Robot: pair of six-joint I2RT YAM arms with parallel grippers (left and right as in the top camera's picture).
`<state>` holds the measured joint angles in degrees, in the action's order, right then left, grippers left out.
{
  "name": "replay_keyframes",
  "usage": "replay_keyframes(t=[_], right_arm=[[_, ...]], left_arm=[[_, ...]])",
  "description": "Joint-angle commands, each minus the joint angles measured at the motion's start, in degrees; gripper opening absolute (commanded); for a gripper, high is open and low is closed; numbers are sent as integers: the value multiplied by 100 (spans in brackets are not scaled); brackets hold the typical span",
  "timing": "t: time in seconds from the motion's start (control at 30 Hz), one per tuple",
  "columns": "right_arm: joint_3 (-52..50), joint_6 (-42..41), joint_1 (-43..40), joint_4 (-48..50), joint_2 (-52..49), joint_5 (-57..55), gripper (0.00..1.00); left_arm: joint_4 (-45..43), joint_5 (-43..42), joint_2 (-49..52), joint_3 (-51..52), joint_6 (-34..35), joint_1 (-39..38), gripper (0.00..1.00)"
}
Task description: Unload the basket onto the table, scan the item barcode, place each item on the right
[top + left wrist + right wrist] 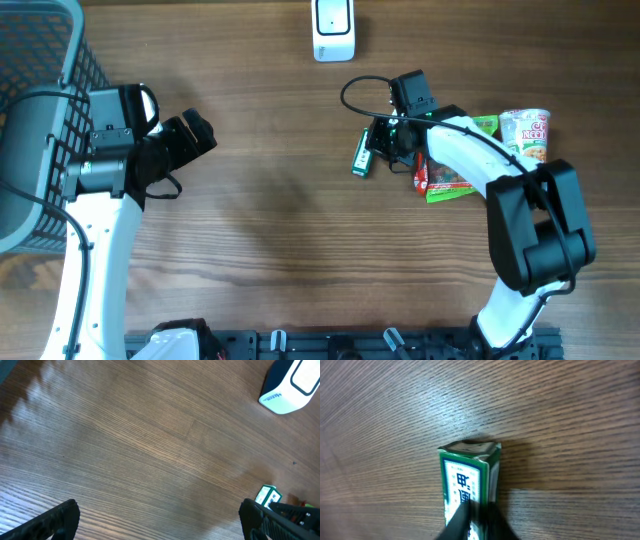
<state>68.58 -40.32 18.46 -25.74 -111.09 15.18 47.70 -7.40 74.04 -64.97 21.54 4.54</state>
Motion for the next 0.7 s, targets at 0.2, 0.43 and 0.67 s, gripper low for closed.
replay_keyframes(t=[0.2,0.43,0.67], right_arm=[[55,603,66,-391,98,-323,4],[190,879,221,-647,299,-839,4],[782,1209,485,-1458,299,-1696,4]], left_arm=[[-11,-48,22,4,-52,-20,100],[-11,-48,22,4,-50,-20,100],[-11,-48,22,4,-50,-20,100]])
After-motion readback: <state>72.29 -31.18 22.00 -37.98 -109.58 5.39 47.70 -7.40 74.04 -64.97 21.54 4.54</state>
